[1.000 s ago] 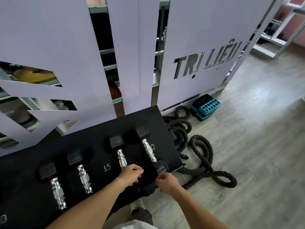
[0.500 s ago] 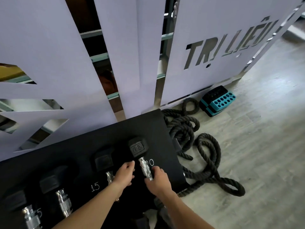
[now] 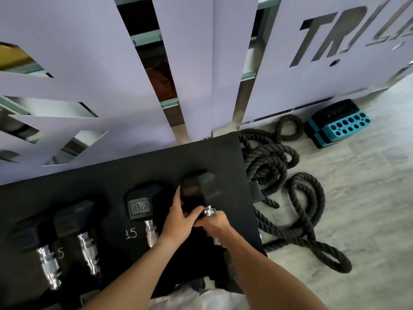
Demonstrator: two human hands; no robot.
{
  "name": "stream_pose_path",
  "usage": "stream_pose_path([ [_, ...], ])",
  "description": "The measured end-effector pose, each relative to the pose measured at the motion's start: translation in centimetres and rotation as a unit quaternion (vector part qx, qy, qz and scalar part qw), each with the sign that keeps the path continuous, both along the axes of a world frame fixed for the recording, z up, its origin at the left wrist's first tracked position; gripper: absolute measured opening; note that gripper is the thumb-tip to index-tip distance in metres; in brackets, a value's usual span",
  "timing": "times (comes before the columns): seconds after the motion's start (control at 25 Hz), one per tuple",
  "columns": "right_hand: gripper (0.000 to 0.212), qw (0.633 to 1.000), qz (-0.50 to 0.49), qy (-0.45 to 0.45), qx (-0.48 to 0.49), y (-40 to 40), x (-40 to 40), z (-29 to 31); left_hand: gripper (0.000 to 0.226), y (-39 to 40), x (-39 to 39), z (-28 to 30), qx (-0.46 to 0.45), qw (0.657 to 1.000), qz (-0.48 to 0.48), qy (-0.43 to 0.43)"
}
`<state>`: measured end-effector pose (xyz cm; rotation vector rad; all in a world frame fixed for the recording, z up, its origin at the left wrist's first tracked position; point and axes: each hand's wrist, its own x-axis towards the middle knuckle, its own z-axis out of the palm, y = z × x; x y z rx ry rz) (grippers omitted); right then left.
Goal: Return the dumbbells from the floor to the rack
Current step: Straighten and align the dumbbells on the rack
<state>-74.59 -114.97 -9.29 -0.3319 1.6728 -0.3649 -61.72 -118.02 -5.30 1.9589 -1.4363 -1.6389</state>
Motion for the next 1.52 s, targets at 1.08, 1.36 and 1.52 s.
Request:
stream_pose_path([
  [1.08,0.030,0.976,-0.050,0.157,-0.143,2.2,0.3,-2.1,0.115,-4.4,-3.4,0.8,-0.164,0.951,-0.205,-0.165],
  [1.36,0.018,0.997,-0.031,-0.055,-0.043,0.4,-2.5,-1.8,0.109,-4.9,-5.6,1.4,-0.146,0.961,-0.233,-0.035],
  [1.52,0.029,0.983,0.011,-0.170,-0.069,0.6,-4.0,-2.4,0.109,-6.1,-6.2,1.2,-0.180,0.941,-0.283,-0.051],
])
